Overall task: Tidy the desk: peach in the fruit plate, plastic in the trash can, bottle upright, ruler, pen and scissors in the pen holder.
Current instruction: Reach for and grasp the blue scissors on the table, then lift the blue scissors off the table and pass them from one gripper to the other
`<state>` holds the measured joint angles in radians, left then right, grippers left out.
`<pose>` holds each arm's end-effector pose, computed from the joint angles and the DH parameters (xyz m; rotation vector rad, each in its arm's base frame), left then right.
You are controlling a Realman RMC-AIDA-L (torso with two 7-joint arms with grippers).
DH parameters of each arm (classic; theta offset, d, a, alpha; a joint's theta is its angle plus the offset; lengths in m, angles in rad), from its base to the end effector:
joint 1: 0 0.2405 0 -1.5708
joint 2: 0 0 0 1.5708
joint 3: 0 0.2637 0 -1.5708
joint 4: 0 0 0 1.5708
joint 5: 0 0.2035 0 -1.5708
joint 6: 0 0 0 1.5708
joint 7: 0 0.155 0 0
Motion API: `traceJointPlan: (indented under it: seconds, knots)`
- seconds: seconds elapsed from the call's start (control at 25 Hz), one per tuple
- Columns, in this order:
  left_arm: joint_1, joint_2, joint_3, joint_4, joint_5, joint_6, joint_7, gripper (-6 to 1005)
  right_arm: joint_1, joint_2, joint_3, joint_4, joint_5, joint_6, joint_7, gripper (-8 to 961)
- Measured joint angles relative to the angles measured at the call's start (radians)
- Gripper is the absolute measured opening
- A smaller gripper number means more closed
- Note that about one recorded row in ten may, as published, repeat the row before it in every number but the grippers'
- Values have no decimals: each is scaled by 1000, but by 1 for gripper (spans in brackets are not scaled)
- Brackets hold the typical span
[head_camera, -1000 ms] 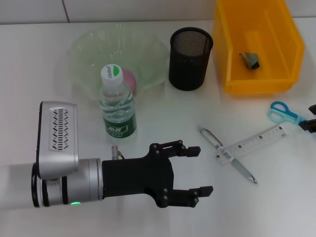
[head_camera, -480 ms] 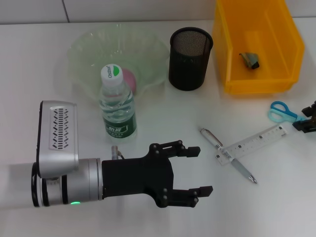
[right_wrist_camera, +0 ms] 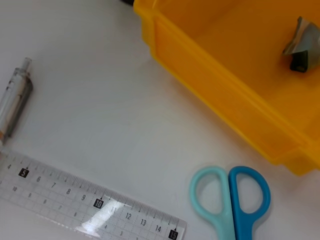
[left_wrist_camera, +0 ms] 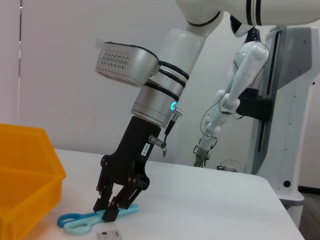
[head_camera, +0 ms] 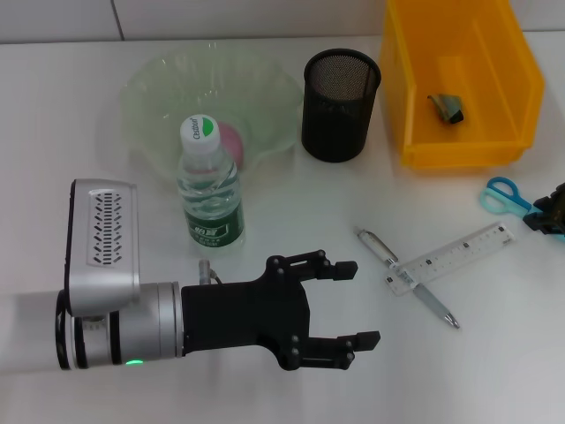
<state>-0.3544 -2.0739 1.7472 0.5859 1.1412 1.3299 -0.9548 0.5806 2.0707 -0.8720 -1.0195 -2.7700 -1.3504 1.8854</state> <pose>-0.2223 0.2511 -0.1130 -2.9137 -0.2198 -0.9057 0.3158 0.3670 0.0325 -2.5289 0.7447 -0.5169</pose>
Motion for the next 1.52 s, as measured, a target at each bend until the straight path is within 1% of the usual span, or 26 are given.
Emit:
traceJointPlan:
  seconds: [0.16, 0.36, 0.56, 0.6, 0.64, 0.68, 0.72, 0.76, 0.8, 0.84, 0.88, 0.92, 0.96, 1.0, 1.04, 1.08, 1.16, 1.2, 1.24, 1.36, 1.4, 1.44, 1.48, 1.52]
  knots:
    - [0, 0, 0, 0, 0, 0, -2, 816, 1, -2, 0, 6, 0, 1, 0, 240]
    - [0, 0, 0, 1, 0, 0, -4, 816, 2, -1, 1, 0, 0, -3, 2, 236]
    - [0, 1, 0, 5, 0, 3, -4, 816, -10, 5, 49, -90, 8, -61, 16, 233]
    - [0, 1, 0, 6, 0, 4, -4, 816, -11, 4, 91, -143, 43, -119, 18, 232]
    - [0, 1, 0, 6, 0, 4, -4, 816, -11, 4, 91, -143, 43, -119, 18, 226]
    - [0, 2, 0, 7, 0, 4, -4, 816, -12, 0, 136, -189, 99, -183, 19, 220]
    - [0, 2, 0, 7, 0, 4, -5, 816, -12, 0, 136, -189, 99, -183, 19, 220]
    - [0, 2, 0, 7, 0, 4, -5, 816, -14, -2, 162, -215, 134, -216, 20, 219]
    - [0, 2, 0, 7, 0, 5, -5, 816, -25, -4, 215, -270, 233, -270, 20, 219]
    - [0, 2, 0, 7, 0, 5, -5, 816, -25, -4, 215, -270, 233, -270, 20, 219]
    - [0, 2, 0, 7, 0, 5, -5, 816, -47, -1, 261, -311, 357, -291, 20, 218]
    - [0, 2, 0, 7, 0, 5, -5, 815, -47, -1, 261, -311, 357, -291, 20, 218]
    - [0, 1, 0, 8, 0, 5, -5, 815, -60, 1, 273, -317, 430, -284, 15, 217]
    - [0, 1, 0, 8, 0, 4, -5, 815, -93, 5, 283, -295, 605, -251, -20, 217]
    - [0, 1, 0, 8, 0, 4, -5, 815, -93, 5, 283, -295, 605, -251, -20, 217]
    - [0, 1, 0, 8, 0, 3, -6, 815, -105, 5, 282, -272, 680, -230, -44, 216]
    - [0, 0, 0, 8, 0, 2, -5, 815, -117, 6, 270, -189, 813, -188, -114, 216]
    - [0, 1, 0, 9, 0, 5, -8, 815, -111, 6, 260, -99, 898, -155, -175, 216]
    - [0, 1, 0, 9, 0, 5, -8, 815, -111, 6, 260, -99, 898, -155, -175, 217]
    - [-1, 2, 0, 11, 0, 7, -15, 815, -86, 7, 259, 4, 957, -120, -245, 217]
    - [0, 2, 0, 11, 0, 7, -17, 815, -74, 7, 260, 69, 1010, -102, -308, 217]
    - [0, 2, 0, 11, 0, 7, -17, 815, -74, 7, 260, 69, 1010, -102, -308, 217]
    - [1, 2, 0, 11, 0, 7, -18, 815, -62, 6, 259, 136, 1080, -81, -379, 217]
    - [1, 2, 0, 11, 0, 7, -18, 815, -62, 6, 259, 136, 1080, -81, -379, 217]
